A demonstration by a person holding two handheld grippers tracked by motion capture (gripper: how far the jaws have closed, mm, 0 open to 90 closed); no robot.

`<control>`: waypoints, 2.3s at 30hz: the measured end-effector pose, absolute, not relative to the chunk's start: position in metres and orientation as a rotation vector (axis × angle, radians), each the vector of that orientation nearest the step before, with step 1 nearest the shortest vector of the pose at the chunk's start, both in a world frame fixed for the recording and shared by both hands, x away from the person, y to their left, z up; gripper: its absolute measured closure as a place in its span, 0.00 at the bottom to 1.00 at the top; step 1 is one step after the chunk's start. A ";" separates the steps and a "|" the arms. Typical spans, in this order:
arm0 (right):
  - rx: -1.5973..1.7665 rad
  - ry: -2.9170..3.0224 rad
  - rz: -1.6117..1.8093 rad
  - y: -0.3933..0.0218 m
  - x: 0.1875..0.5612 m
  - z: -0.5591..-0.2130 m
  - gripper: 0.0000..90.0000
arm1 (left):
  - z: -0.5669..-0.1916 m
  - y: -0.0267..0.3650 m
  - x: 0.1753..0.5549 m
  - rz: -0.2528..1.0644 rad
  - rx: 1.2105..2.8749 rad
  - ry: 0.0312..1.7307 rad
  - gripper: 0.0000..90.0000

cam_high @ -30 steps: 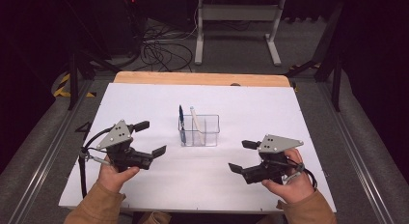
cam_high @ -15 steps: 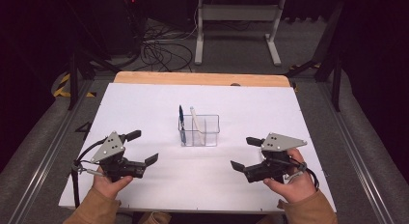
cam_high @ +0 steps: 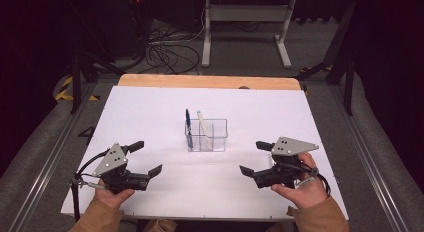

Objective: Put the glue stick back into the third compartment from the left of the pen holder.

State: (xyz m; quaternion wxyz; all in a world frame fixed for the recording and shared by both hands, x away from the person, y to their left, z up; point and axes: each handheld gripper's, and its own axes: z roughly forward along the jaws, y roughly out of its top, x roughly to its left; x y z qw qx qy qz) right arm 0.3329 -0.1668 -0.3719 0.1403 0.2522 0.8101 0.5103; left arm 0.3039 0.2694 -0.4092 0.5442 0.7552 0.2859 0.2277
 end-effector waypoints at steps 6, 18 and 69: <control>0.743 2.337 1.476 -0.167 0.334 -0.371 0.10 | -0.413 0.271 0.302 0.570 1.798 0.688 0.08; 0.804 2.311 1.298 -0.176 0.349 -0.369 0.17 | -0.416 0.281 0.298 0.572 1.760 0.731 0.07; 1.586 2.305 0.909 -0.207 0.389 -0.371 0.23 | -0.414 0.282 0.295 0.611 1.764 0.748 0.09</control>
